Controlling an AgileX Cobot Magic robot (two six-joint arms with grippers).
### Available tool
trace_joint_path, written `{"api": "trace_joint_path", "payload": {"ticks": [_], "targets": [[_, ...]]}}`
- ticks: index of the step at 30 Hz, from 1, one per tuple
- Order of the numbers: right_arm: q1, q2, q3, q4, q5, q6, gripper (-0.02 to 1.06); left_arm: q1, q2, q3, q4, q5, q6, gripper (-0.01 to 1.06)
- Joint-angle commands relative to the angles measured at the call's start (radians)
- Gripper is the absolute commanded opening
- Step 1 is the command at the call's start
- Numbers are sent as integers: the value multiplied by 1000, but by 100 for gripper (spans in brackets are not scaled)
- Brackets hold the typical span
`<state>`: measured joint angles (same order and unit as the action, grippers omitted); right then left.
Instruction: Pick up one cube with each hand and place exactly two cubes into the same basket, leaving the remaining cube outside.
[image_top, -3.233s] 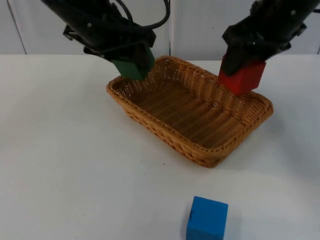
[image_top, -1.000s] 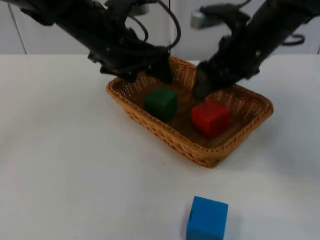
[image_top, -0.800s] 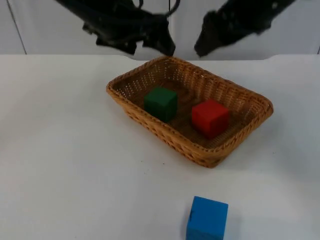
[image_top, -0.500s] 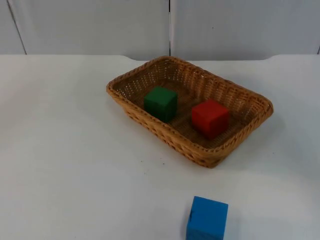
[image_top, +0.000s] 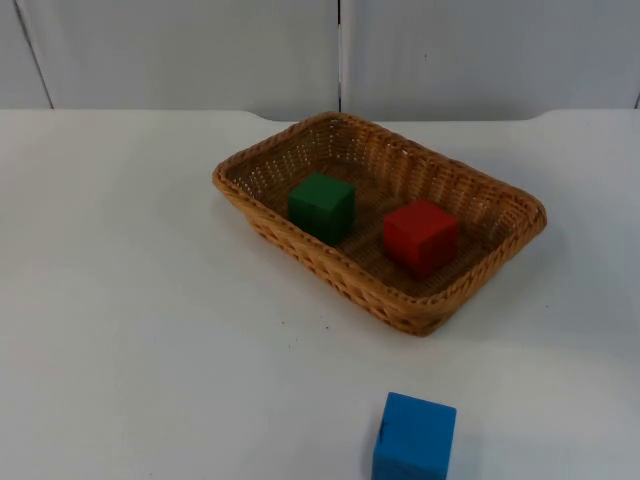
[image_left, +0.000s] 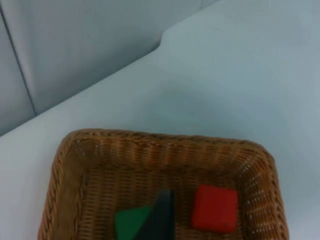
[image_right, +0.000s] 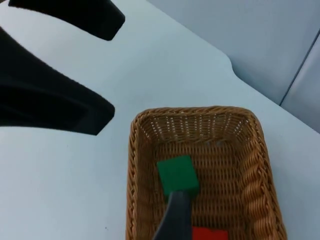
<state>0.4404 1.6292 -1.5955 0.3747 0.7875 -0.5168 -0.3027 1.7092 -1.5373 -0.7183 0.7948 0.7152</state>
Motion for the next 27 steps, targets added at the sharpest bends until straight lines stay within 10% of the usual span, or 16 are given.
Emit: {"api": "trace_joint_path", "payload": {"ticks": [1, 15, 27], "targets": [[2, -22, 1, 4, 28, 4, 69, 2, -25, -4, 4, 36, -9, 83], [2, -29, 21, 6, 71, 36, 69, 2, -74, -4, 73, 145, -42, 83], [2, -211, 375, 20, -180, 36, 69, 2, -137, 149, 44, 54, -37, 83]]}}
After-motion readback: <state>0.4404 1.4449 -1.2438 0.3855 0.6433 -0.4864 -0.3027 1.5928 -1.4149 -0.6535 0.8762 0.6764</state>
